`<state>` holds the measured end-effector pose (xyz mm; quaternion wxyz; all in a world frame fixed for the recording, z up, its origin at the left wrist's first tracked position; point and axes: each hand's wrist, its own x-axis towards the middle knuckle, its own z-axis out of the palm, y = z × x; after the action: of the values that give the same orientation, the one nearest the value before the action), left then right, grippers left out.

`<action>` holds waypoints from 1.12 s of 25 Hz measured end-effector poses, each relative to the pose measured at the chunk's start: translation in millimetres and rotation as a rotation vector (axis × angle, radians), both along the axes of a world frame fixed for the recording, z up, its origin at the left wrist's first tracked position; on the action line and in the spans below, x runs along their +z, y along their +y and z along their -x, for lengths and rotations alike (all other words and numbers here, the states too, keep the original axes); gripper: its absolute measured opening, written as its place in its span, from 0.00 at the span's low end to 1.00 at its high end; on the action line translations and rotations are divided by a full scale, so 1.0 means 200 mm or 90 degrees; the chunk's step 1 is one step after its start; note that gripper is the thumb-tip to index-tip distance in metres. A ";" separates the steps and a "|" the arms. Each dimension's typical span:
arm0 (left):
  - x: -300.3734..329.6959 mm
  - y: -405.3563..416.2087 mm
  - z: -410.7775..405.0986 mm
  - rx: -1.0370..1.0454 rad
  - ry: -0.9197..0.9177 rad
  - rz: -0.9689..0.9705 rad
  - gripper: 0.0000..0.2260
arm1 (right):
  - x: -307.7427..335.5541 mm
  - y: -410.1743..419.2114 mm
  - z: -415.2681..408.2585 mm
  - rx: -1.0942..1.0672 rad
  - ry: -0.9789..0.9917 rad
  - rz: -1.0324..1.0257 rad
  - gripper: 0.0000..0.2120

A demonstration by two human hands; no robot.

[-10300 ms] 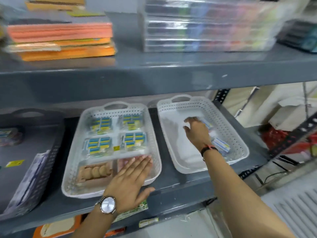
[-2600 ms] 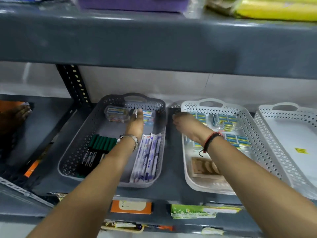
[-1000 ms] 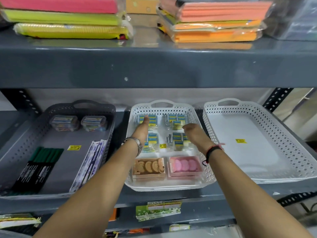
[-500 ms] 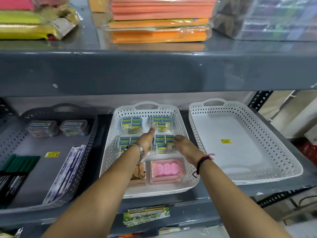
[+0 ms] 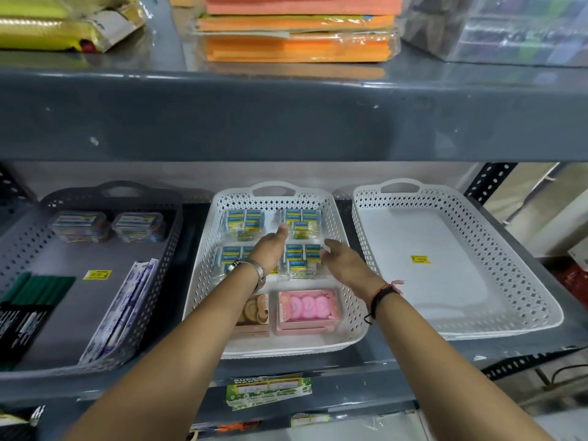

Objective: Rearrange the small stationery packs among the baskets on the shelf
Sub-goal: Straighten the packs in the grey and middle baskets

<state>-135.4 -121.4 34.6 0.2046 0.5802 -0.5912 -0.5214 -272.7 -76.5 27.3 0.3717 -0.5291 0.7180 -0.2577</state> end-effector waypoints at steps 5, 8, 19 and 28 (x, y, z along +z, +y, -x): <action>0.06 0.09 -0.10 -0.419 -0.334 0.219 0.26 | 0.08 0.18 0.09 0.400 0.266 -0.040 0.31; 0.01 0.17 -0.11 -0.534 -0.512 0.241 0.32 | 0.03 0.23 0.09 0.441 0.408 -0.057 0.36; -0.04 0.19 -0.07 -0.559 -0.517 0.260 0.18 | -0.04 0.23 0.07 0.431 0.450 0.022 0.28; -0.06 0.19 -0.06 -0.569 -0.547 0.255 0.20 | -0.04 0.23 0.07 0.434 0.433 0.012 0.30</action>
<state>-123.8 -83.3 22.2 -0.1823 0.3860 -0.8904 -0.1579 -286.4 -30.2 19.6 0.1739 -0.7920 0.5822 0.0599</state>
